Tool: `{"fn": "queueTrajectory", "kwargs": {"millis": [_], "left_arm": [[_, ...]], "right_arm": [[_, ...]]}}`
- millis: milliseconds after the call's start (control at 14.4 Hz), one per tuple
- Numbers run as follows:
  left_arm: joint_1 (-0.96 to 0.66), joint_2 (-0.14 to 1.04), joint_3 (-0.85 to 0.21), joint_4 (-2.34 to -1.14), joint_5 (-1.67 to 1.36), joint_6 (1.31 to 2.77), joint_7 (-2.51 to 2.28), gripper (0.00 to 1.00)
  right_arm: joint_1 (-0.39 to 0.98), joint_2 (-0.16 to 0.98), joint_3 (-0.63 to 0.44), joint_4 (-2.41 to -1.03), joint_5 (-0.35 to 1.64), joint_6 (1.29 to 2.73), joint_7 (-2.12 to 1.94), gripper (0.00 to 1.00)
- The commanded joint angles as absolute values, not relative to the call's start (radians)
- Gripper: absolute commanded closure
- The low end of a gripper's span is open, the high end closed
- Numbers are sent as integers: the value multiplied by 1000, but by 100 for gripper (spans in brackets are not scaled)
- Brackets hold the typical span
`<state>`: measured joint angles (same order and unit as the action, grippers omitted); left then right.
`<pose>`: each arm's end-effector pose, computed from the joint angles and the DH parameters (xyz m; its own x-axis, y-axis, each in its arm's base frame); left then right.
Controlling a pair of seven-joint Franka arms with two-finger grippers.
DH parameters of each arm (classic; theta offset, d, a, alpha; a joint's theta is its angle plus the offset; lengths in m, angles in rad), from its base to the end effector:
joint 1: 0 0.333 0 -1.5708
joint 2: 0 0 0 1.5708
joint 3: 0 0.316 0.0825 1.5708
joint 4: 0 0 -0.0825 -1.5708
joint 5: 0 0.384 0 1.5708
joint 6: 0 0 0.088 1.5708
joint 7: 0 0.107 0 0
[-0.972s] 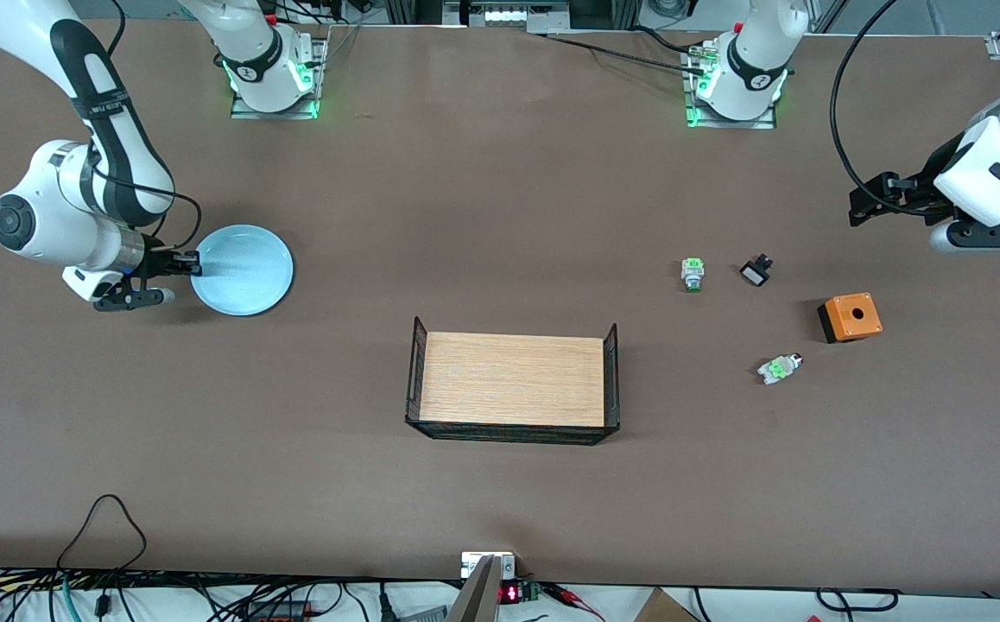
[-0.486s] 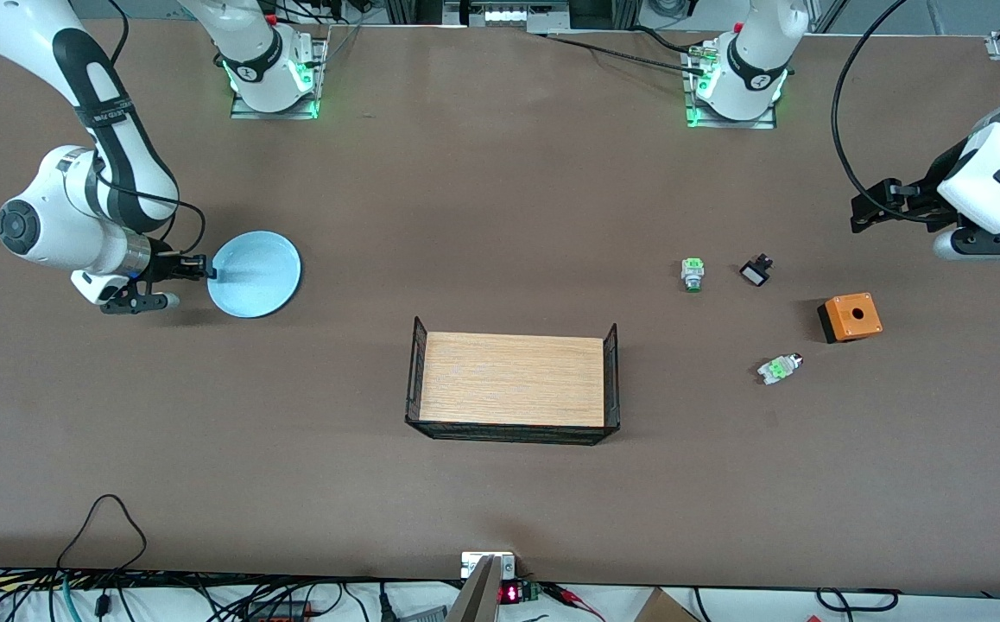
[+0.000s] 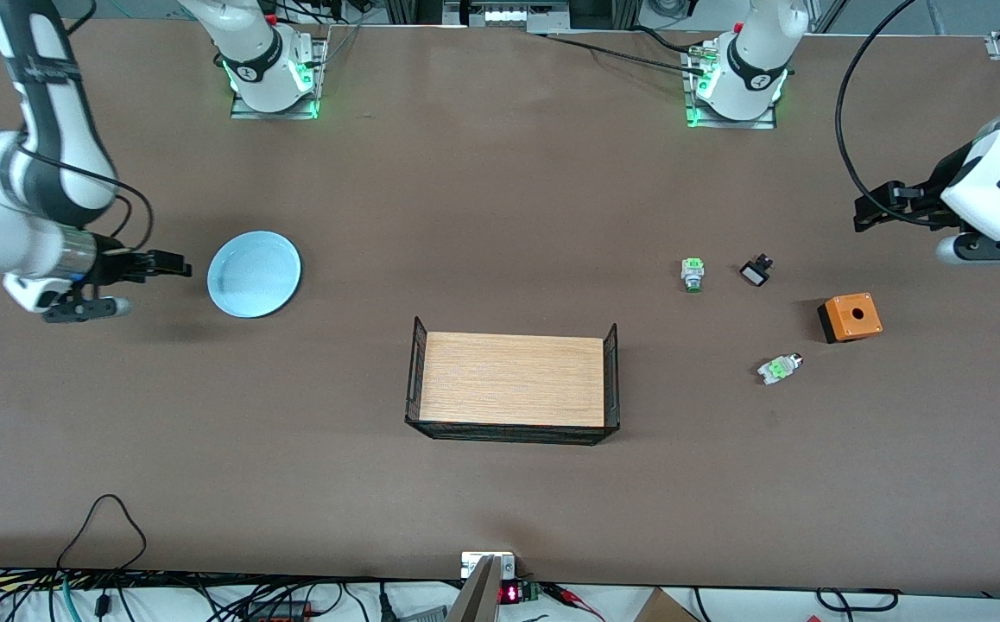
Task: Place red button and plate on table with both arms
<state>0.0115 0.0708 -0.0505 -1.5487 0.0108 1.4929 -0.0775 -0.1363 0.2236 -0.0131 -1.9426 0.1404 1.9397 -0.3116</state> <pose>0.5656 -0.0199 0.5889 0.9913 0.0393 -0.1252 0.0375 -0.9992 -0.0170 0.5718 -0.0762 0.3523 0.9770 0.1111 -0.1818 0.0786 -0.9810 -0.1772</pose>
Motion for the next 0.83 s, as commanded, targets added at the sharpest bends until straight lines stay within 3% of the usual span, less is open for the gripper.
{"fn": "queueTrajectory", "kwargs": {"millis": [0,625,764], "left_arm": [[47,81,-48,-1512,-3,1477,-71,0],[41,71,-71,-1535,12,1519,-71,0],[51,42,-71,-1604,14,1639,-69,0]], "right_arm": [[-141,236,-6,-1832,140,1846,-292,0],[-46,221,-6,-1563,-4,1654,-87,0],[-34,207,-6,-1510,-11,1614,-80,0]]}}
